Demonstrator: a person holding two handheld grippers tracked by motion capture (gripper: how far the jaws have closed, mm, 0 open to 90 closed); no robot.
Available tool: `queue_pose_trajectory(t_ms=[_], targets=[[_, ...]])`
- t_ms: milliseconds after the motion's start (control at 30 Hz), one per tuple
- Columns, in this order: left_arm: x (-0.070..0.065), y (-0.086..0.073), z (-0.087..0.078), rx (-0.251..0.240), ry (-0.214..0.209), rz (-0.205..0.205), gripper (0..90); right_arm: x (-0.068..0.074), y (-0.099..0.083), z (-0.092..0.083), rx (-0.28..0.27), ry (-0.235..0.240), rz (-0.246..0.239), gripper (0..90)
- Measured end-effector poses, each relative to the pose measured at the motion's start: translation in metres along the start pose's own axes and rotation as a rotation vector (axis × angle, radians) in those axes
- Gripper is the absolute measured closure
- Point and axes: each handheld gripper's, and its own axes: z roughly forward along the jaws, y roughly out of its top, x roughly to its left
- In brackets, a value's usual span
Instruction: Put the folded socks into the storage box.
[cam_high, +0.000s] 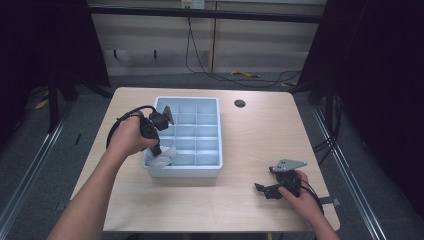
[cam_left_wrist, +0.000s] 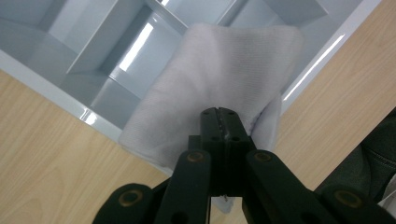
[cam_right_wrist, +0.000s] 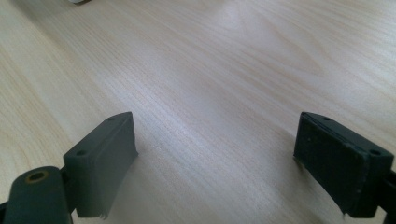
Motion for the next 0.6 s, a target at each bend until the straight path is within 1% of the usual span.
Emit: queue_pose_trajectory(t_ms=[33, 267, 367, 500, 600], targets=[[0.0, 0.0, 0.002, -0.004, -0.002, -0.006, 90.0, 0.0, 0.0, 0.0, 0.0, 0.0, 0.0, 12.0], [0.0, -0.002, 0.008, -0.007, -0.01, -0.012, 90.0, 0.0, 0.0, 0.0, 0.001, 0.0, -0.002, 12.0], [-0.001, -0.003, 0.01, -0.006, 0.001, -0.008, 90.0, 0.0, 0.0, 0.0, 0.001, 0.0, -0.002, 12.0], [-0.003, -0.001, 0.013, 0.013, 0.023, 0.009, 90.0, 0.0, 0.0, 0.0, 0.001, 0.0, -0.002, 12.0], [-0.003, 0.001, 0.016, 0.018, 0.032, 0.003, 90.0, 0.0, 0.0, 0.0, 0.001, 0.0, -0.002, 12.0]])
